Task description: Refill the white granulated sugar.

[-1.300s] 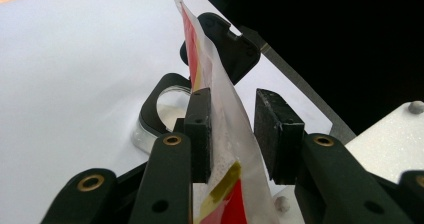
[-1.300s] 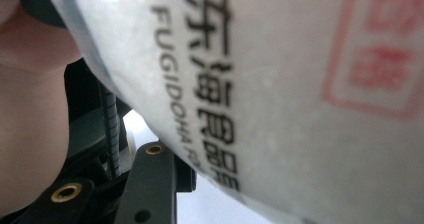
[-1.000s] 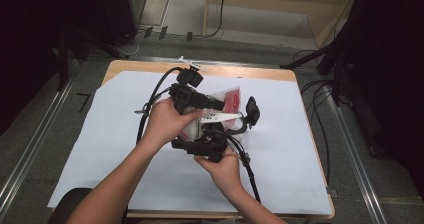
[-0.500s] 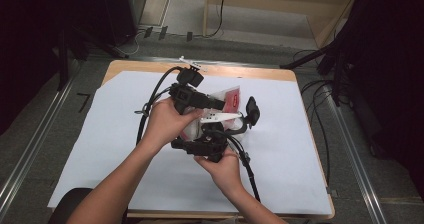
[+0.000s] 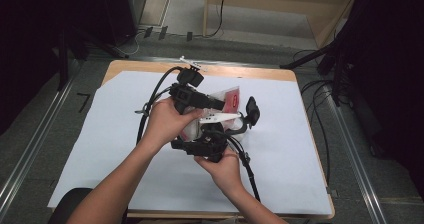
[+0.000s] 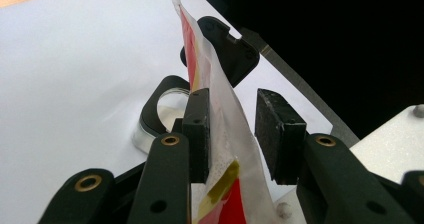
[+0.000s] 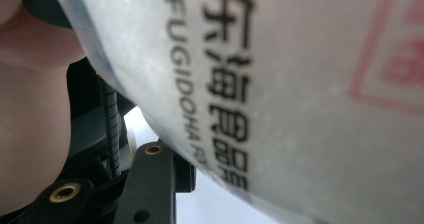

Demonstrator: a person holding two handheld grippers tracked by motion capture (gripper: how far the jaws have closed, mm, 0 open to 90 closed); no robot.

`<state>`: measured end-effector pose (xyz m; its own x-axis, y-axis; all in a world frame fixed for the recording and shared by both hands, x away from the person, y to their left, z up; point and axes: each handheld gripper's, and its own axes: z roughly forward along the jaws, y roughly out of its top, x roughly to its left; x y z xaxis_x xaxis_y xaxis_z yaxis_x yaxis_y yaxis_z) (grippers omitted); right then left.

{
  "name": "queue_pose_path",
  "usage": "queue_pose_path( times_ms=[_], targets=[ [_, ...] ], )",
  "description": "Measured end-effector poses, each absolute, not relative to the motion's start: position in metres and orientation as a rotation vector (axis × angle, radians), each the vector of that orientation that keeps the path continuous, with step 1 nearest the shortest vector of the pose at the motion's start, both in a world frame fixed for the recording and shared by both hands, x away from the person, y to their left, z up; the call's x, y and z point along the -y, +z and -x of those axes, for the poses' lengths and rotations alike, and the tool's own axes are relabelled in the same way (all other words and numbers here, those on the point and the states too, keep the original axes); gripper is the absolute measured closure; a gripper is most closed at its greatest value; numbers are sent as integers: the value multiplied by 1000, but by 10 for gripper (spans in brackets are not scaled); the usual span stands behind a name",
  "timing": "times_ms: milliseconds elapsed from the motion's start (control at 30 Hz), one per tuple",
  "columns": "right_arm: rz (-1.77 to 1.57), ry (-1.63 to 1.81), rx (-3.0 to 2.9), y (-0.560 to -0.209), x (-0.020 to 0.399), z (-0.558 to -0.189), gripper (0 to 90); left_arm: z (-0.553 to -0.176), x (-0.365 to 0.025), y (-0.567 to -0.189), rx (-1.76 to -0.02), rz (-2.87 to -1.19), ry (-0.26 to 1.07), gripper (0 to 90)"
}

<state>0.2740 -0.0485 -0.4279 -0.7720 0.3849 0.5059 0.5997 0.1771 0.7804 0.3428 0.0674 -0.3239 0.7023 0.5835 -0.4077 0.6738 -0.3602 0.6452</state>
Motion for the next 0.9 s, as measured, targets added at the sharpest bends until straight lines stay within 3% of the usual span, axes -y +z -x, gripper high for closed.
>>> queue_pose_path(
  times_ms=[900],
  targets=[
    [955,-1628,2277,-429,49,-275,618,-345,-65,-326,-963,-2072,-136,693]
  ],
)
